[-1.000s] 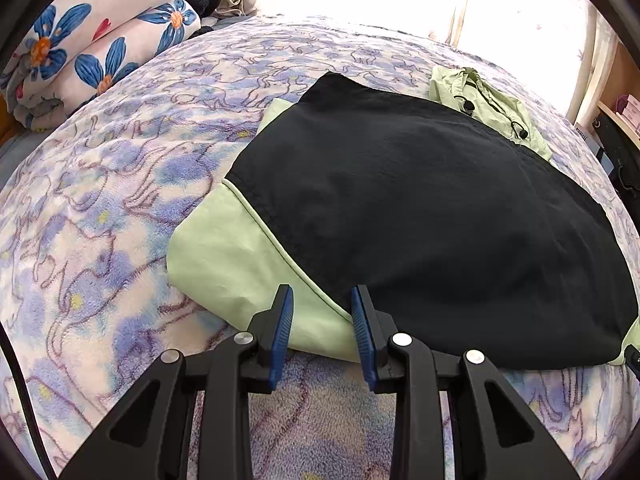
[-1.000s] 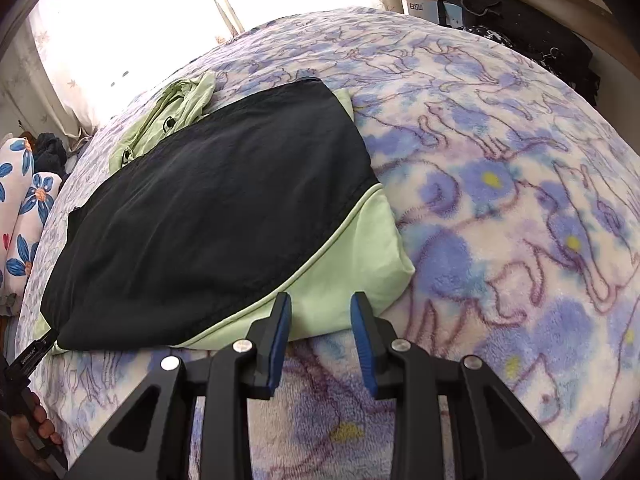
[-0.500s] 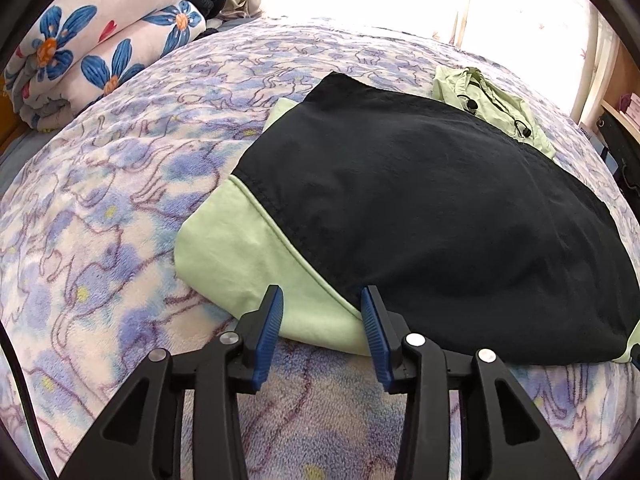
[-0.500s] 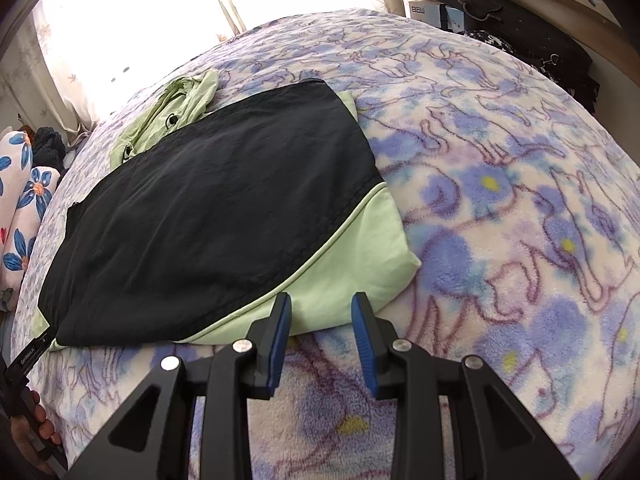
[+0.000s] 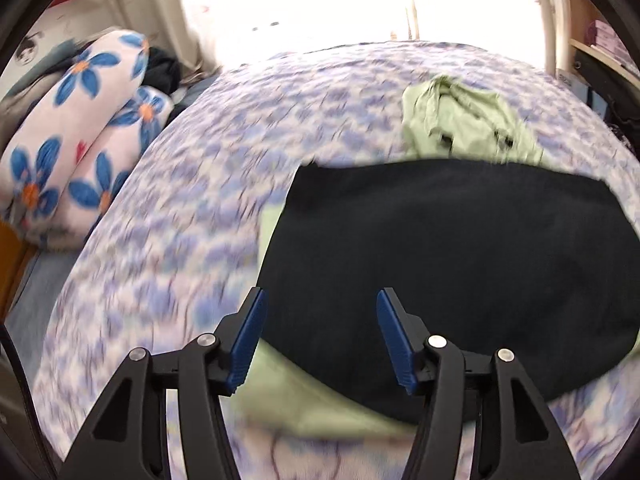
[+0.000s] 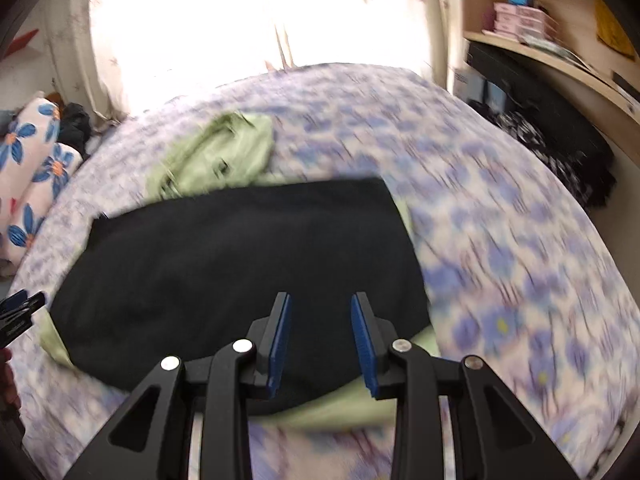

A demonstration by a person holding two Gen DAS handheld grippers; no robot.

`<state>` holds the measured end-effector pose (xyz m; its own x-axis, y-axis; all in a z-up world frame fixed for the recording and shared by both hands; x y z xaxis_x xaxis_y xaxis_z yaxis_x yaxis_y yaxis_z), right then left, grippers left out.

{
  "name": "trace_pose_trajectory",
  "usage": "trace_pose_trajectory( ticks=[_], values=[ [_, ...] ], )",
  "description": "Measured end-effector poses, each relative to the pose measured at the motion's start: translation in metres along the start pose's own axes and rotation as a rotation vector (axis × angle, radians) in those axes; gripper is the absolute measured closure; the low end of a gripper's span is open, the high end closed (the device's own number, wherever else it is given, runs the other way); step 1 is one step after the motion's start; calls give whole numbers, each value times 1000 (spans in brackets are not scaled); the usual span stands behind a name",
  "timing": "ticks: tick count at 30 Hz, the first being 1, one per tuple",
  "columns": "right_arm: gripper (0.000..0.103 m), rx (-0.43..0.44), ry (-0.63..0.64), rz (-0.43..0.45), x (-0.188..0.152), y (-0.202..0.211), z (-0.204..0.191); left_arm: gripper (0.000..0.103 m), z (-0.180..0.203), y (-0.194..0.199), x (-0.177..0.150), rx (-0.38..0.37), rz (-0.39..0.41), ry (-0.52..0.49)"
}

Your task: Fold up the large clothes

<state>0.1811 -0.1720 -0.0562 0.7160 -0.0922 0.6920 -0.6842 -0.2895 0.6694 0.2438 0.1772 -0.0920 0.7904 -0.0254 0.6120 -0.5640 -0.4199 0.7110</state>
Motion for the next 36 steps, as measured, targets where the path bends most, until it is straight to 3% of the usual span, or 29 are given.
trace_pose_trajectory(
  ticks=[3,9,16,21,24,30,34,35,36],
  values=[
    [72,60,16,-18,39,-21,-8,47,12,-14,49,-59,1,-36],
    [72,77,90,-104,118,-87,-14,47,49,-68,142,-96,-29,-100],
    [72,170,-47,-173,200,-183,16,47,102,-133,216,-128,-80,-98],
    [70,247,-136,-177,224,-248,27,47,139,-174,248,-142,-93,-85],
    [70,236,-136,-196,232,-284,29,47,160,-204,260,-169,-126,-75],
    [70,230,-141,-203,238,-331,39,47,191,-257,260,-178,-184,-87],
    [70,228,-144,-241,234,-358,43,47,197,-271,257,-236,-176,-46],
    [70,234,-149,-248,232,-365,43,48,196,-272,258,-249,-174,-32],
    [70,239,-152,-247,231,-367,42,64,195,-272,258,-269,-171,-19]
  ],
)
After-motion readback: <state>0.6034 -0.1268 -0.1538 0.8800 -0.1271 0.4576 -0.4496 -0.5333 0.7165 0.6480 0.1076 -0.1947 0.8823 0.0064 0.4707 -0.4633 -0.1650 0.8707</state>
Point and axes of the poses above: each gripper's, at about its wrist camera, not at the fingertips, and y roughly against the way its jaws point, z to its right, x to its top, the point moved 3 cm from there along -y, roughly the way its jaws point, and after that the axes turned 15 degrees about x, right-handed, at the moved point
